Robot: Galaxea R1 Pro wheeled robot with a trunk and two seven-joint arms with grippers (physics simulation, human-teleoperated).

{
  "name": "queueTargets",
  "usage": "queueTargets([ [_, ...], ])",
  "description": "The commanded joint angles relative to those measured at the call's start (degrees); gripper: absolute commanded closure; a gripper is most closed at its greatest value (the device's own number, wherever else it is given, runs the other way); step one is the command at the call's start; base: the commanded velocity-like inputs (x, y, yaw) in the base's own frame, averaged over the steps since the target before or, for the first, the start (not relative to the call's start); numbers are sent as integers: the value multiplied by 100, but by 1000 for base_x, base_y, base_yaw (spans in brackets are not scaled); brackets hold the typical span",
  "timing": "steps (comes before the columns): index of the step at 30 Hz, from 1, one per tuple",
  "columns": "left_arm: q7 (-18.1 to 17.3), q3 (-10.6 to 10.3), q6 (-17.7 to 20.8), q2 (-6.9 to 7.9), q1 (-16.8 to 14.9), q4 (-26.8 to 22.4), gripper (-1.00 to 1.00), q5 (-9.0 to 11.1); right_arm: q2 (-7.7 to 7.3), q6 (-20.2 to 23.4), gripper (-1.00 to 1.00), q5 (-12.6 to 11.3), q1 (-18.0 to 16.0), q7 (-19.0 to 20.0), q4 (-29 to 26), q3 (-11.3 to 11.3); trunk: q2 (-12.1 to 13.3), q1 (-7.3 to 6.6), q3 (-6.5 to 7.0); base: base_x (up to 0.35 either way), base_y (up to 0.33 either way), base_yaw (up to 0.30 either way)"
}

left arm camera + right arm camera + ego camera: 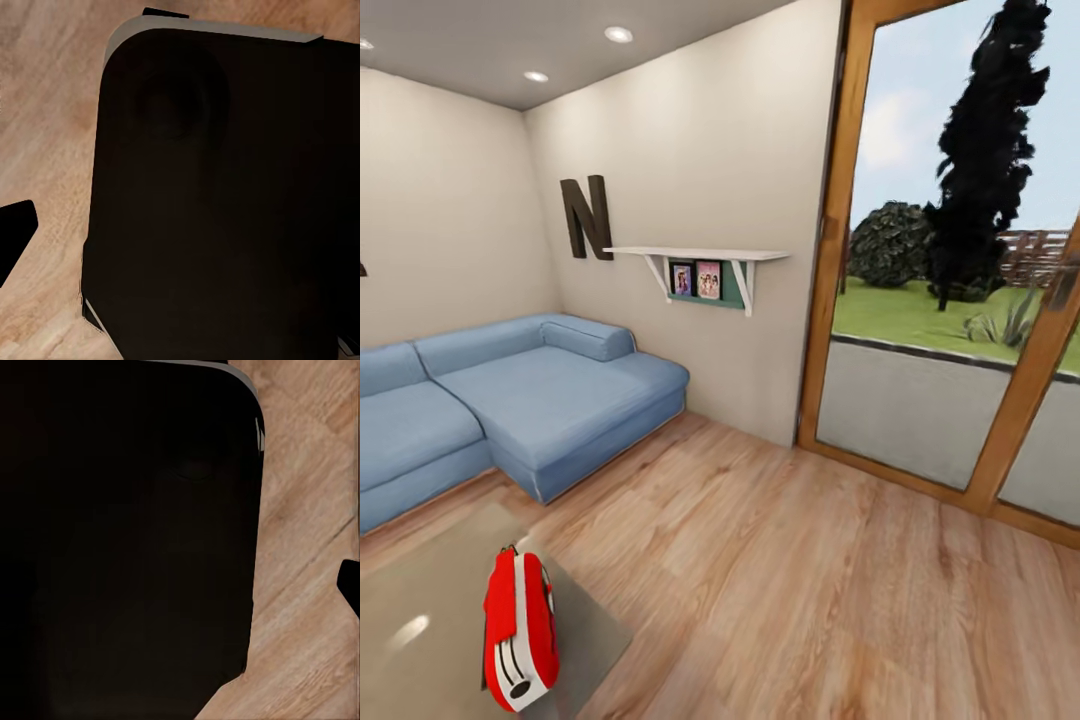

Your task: Turn on the radio receiver that's on the table in the living room.

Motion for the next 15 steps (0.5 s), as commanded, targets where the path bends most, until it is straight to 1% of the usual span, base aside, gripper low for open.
queueTargets([
  [1,0,0,0,0,0,0,-100,-1,0,0,-100,-1,0,0,0,0,0,0,0,322,0,273],
  [11,0,0,0,0,0,0,-100,-3,0,5,-100,-1,0,0,1,0,0,0,0,315,0,266],
  [13,0,0,0,0,0,-2,-100,-3,0,7,-100,-2,0,0,1,0,0,0,0,208,0,128],
  [15,0,0,0,0,0,-5,-100,-3,0,8,-100,-3,0,0,1,0,0,0,0,100,0,60],
])
